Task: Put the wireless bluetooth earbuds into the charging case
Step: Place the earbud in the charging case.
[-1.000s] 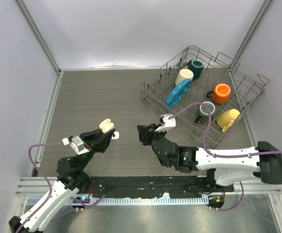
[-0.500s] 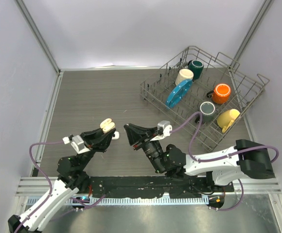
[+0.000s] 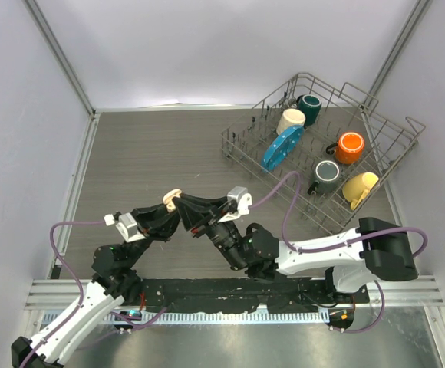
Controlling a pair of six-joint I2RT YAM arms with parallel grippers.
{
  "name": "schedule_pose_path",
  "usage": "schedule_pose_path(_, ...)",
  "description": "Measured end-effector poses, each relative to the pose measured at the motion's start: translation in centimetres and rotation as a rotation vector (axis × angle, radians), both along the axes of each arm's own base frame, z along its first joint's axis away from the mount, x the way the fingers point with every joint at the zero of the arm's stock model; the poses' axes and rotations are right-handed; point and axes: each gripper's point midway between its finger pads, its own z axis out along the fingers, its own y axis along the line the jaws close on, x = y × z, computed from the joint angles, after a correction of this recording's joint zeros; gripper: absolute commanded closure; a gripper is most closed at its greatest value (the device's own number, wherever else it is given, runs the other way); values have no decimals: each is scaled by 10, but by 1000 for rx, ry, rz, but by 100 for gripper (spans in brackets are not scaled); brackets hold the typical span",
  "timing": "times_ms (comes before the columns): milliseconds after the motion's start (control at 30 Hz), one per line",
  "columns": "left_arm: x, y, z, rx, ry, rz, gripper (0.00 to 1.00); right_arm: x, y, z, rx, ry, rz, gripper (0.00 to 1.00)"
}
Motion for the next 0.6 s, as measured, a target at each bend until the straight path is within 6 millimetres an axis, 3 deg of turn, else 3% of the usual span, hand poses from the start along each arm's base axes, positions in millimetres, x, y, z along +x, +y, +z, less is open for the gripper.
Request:
schedule_pose_path(267, -5, -5, 0, 14, -16, -37, 100, -3, 24, -14, -84, -11, 37, 99)
schedule_pose_path(600, -9, -4, 5, 3, -38, -43, 100, 3, 26, -25, -131, -2, 21, 99)
